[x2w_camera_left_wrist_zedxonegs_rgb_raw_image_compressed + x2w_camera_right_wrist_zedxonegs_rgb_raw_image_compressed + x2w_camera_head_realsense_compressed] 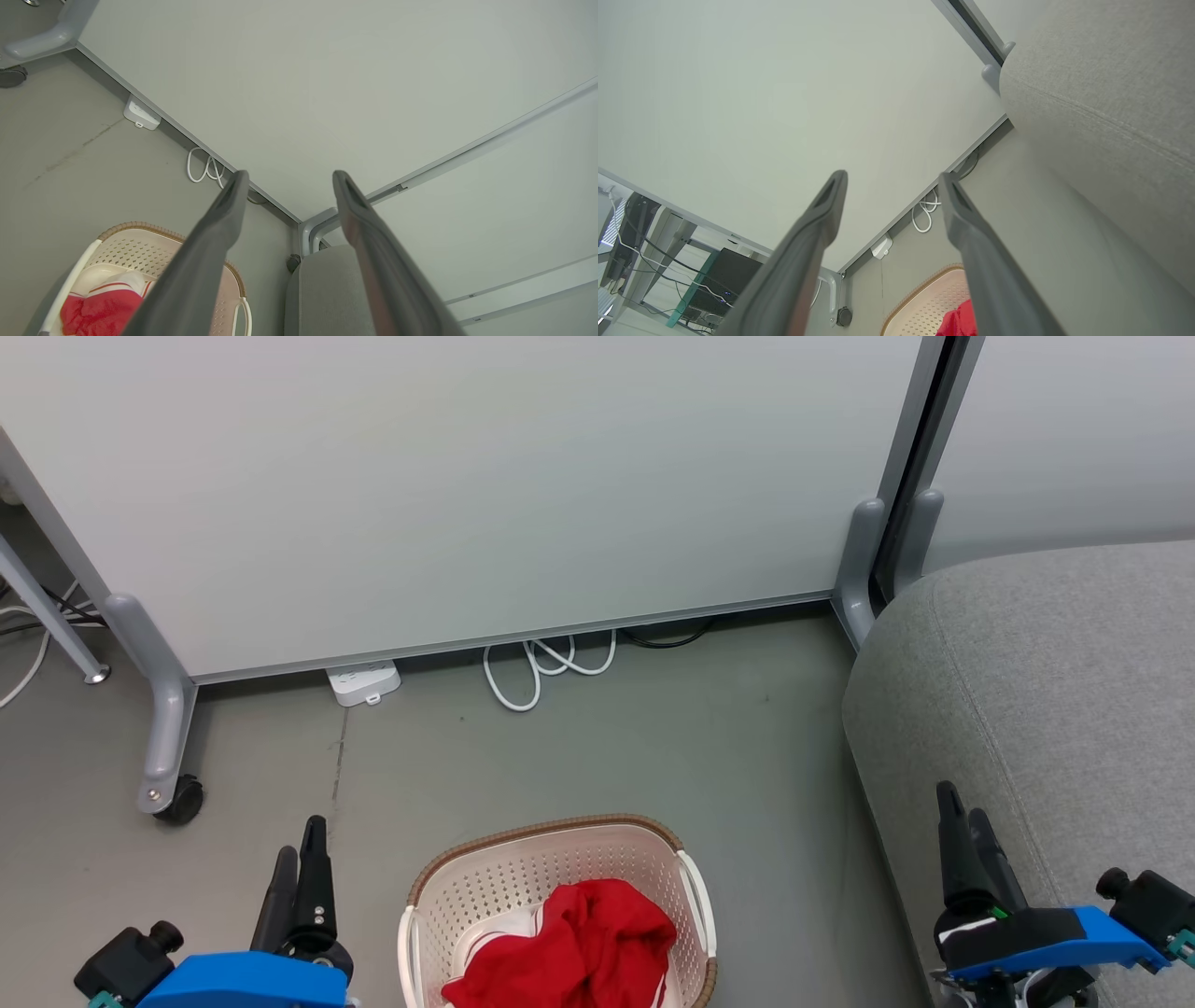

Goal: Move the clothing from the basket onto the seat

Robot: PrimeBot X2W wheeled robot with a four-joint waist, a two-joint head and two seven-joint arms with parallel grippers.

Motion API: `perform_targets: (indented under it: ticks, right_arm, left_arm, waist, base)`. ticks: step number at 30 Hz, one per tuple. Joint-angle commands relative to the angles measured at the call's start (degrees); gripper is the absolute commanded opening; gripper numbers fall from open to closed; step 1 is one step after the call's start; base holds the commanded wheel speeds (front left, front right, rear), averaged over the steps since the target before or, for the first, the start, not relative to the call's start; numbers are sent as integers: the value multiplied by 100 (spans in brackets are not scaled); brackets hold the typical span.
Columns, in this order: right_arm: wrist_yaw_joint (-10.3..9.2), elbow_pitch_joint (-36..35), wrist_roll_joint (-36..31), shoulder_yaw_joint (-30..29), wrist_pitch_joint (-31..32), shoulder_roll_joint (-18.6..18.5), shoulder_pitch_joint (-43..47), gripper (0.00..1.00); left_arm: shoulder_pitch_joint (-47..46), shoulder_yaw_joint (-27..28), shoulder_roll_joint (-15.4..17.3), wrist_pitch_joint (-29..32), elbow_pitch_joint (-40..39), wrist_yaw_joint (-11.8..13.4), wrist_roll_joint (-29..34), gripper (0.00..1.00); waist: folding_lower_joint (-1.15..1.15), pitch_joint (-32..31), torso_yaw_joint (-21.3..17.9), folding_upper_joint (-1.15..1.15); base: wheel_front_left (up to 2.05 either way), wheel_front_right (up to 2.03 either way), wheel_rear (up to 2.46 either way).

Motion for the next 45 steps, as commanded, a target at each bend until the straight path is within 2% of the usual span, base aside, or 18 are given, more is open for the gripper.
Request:
perform_targets:
  ticks: [1,15,45]
  right_arm:
    - [2,-93,-238,27,-47,-25,-164,100]
    - [2,-129,-1377,127,-185,-29,-158,100]
    - [3,-240,-3229,186,-462,-33,-99,100]
  left_arm:
    - [-158,-23,58,-56,-94,37,221,100]
    - [-154,-196,67,-301,-175,70,1366,100]
    - [-166,-504,82,-720,-17,257,2986,100]
  waist:
    - [0,3,1,0]
    - [0,-14,11,0]
    - [0,-8,59,0]
  base:
    - [0,0,0]
    - [0,0,0]
    - [0,0,0]
